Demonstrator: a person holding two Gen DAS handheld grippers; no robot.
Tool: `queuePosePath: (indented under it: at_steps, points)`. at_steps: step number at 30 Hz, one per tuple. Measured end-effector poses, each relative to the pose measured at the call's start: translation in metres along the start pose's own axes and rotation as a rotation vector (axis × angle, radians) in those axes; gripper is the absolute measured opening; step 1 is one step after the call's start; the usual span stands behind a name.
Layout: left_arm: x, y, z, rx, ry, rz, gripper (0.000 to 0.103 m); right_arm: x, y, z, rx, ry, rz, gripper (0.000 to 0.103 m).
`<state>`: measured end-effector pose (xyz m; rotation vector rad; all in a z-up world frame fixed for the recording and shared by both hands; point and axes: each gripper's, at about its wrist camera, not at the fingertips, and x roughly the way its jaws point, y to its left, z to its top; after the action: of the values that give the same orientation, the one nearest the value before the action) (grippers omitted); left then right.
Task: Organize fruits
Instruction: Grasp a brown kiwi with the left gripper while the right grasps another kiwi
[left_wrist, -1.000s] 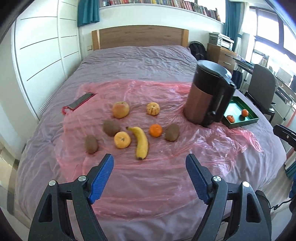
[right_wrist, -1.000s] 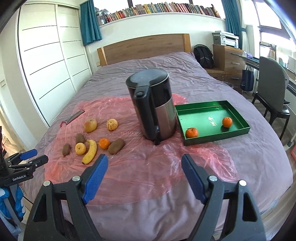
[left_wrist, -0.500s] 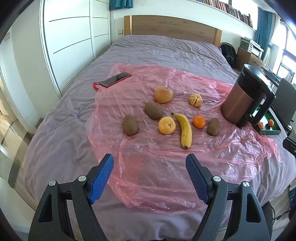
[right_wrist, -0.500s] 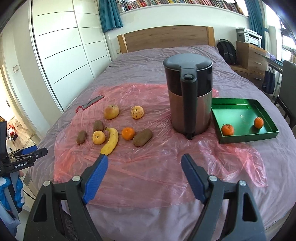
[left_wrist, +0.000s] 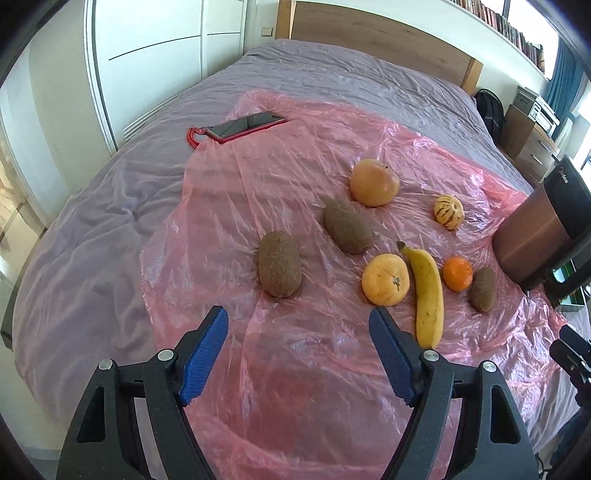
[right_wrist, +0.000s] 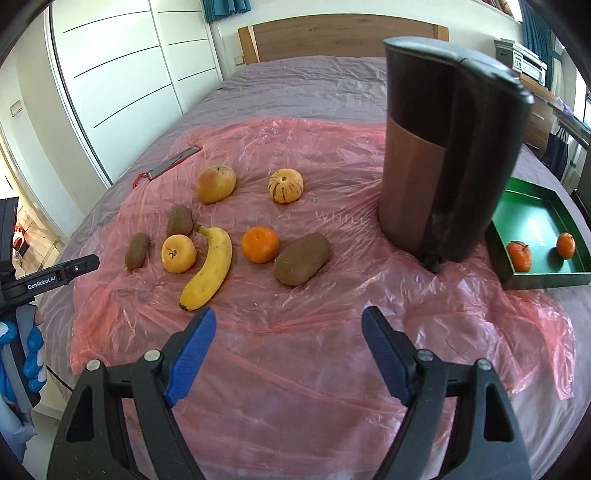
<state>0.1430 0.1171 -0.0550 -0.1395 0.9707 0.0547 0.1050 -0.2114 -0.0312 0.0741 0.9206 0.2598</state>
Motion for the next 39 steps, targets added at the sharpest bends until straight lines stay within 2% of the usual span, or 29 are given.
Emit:
queuePosePath:
  at_steps: [4,10,13,21,23,26,39]
  points:
    - [0.029,0.005,0.015,-0.007,0.017,0.024,0.069,0.03,0.001,0.009,0.019,0.027,-0.006,0.103]
    - [0.062,0.017,0.025,-0.004,0.044,0.056,0.065,0.074,-0.004,0.022,0.076,0.071,-0.021,0.09]
    - [0.069,0.022,0.029,-0.01,0.043,0.054,0.065,0.091,-0.008,0.027,0.106,0.091,-0.04,0.086]
    - [0.089,0.031,0.03,-0.018,0.067,0.052,0.065,0.126,-0.015,0.036,0.189,0.14,-0.073,0.084]
    - [0.091,0.031,0.029,-0.013,0.069,0.041,0.064,0.13,-0.016,0.036,0.209,0.141,-0.076,0.074]
    - [0.094,0.028,0.03,0.0,0.072,0.025,0.06,0.135,-0.018,0.037,0.239,0.142,-0.08,0.07]
    - [0.11,0.03,0.029,-0.018,0.12,-0.005,0.06,0.153,-0.013,0.037,0.222,0.175,-0.101,0.07]
